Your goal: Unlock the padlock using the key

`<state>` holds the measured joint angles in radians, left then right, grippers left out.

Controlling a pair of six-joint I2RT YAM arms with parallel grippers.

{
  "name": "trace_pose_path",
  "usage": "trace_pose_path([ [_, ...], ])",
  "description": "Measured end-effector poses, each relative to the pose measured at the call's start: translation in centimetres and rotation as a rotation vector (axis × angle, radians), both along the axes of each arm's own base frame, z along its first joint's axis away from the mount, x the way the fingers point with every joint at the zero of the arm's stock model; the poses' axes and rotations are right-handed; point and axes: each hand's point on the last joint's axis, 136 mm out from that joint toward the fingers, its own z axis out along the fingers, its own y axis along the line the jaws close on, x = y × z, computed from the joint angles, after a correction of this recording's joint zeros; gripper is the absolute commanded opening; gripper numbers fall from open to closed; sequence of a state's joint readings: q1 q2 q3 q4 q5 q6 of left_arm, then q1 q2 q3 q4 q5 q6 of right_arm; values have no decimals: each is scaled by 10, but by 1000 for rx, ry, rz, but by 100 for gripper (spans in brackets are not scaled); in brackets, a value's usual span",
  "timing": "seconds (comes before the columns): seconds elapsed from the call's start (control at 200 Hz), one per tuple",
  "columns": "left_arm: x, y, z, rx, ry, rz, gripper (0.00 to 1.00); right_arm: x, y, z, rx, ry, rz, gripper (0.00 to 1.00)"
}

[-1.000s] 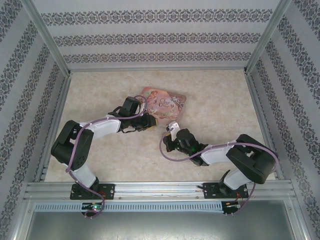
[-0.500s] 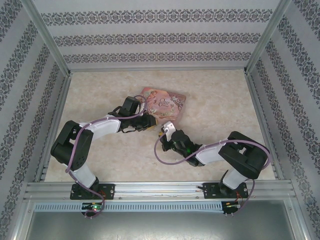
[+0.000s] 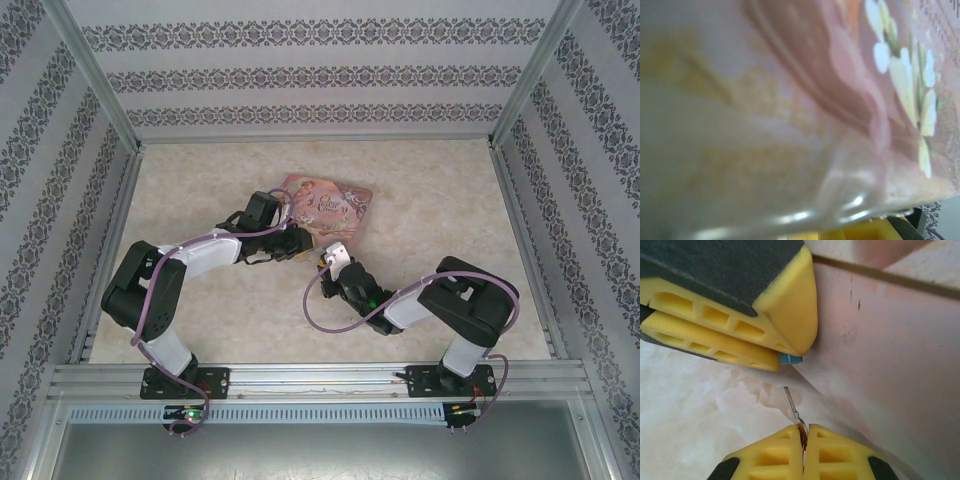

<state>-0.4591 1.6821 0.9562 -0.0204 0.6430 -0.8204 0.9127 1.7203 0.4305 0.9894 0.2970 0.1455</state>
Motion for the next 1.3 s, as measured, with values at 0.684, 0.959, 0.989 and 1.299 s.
trace_pose_path([
  [0.684, 0, 0, 0, -1, 3, 2, 8, 9, 4, 7, 14, -69, -18, 0],
  [0.959, 0, 0, 0, 0, 3, 5, 8, 11, 4, 6, 11, -80, -22, 0],
  [0.989, 1, 1, 0, 1, 2, 7, 8, 12, 4, 6, 11, -81, -22, 0],
  [1.299, 4, 4, -2, 11, 5, 31, 8, 17, 10, 5, -29, -142, -44, 0],
])
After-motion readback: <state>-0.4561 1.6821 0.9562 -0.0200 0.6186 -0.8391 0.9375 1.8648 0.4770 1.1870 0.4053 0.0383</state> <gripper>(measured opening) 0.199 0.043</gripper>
